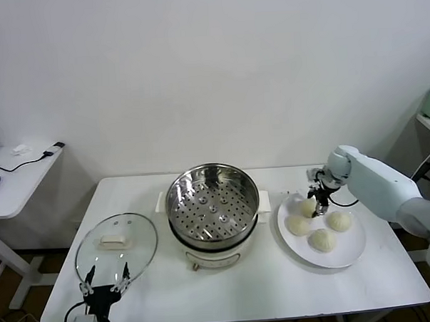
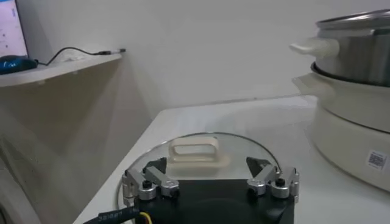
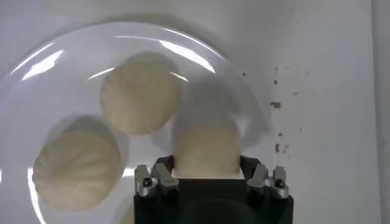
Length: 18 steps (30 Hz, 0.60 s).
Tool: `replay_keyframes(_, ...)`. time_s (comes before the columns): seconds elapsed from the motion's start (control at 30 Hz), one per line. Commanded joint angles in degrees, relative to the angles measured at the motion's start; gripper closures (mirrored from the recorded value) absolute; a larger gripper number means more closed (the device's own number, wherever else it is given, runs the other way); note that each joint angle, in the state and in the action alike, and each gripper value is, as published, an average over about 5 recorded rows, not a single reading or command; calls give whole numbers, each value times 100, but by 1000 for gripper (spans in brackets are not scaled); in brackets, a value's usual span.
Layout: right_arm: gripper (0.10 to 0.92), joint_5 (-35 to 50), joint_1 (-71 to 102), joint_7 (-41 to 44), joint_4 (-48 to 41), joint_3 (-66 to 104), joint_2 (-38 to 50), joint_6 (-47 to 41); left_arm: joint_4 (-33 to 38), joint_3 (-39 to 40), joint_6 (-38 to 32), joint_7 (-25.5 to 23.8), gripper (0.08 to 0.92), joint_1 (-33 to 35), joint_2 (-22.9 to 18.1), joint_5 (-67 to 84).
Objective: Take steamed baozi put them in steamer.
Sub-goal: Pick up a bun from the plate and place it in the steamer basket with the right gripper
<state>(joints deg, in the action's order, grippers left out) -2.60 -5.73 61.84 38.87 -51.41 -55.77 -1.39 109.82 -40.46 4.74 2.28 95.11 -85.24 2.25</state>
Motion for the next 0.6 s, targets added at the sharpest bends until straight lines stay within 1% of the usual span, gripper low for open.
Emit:
replay_keyframes(0.03,338,-81,-334,4,526,48,253,298,20,10,-38,5,177,19,-26,-57)
replay_keyframes(0.13,345,103,-830,101,907,-168,398,463,43,23,-65,7,177,35,-54,-96)
replay_keyframes(0.27,346,844,-2037,268,1515,-938,422,761,67,34,-55,12,177,44,-66,-116)
replay_keyframes(0.43,345,1405,-3641,506,2250,-1841,-49,1497,109,52,-2,6,177,30,-60,-129)
replay_keyframes(0.6,339,1747,-4077,424,3230,-2136,-731,1967,110,57,46,2,177,-1,-44,-132)
